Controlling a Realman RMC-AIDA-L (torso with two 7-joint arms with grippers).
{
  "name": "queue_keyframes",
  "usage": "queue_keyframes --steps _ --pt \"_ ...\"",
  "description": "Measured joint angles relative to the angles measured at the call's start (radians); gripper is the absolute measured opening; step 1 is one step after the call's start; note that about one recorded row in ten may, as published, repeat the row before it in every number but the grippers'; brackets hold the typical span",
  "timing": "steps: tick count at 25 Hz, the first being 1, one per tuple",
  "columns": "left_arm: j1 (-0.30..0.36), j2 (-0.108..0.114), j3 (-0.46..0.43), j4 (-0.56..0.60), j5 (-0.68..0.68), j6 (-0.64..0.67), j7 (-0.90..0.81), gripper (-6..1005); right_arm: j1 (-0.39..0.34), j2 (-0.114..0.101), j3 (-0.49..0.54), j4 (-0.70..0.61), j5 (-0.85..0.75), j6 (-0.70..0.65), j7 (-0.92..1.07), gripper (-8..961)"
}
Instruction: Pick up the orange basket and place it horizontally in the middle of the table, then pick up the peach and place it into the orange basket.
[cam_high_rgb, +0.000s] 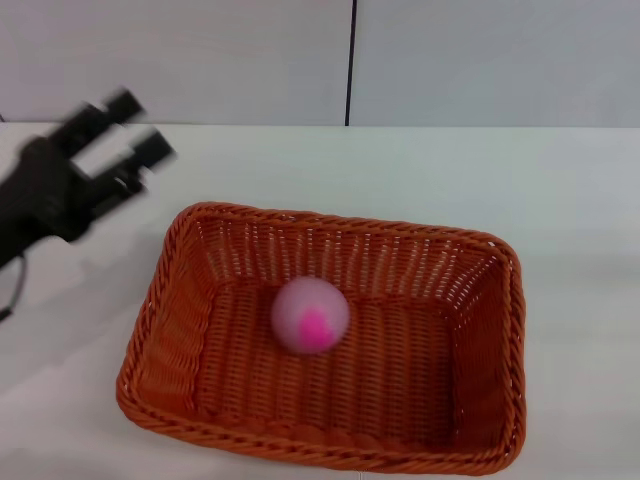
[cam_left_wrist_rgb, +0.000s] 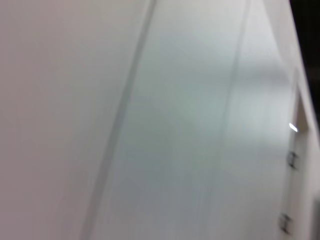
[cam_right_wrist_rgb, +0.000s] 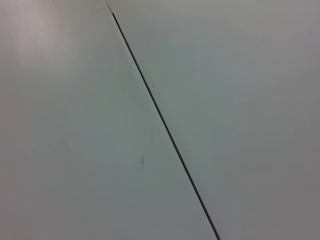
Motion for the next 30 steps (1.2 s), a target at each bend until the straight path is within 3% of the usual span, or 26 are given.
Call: queue_keyframes --steps 6,17,30 --pt "0.064 0.0 -0.015 0.05 -0.189 0.019 0.051 755 0.0 0.001 0.019 0.0 0.0 0.0 0.005 447" --pt "0.093 -0.009 -0.225 0.264 -0.34 0.004 0.25 754 0.009 -0.001 0.045 0.0 0.0 0.0 0.008 448" --pt "0.073 -0.015 -0.234 0.363 -0.421 -0.032 0.428 754 0.006 0.002 0.073 0.004 0.0 0.0 0.008 448"
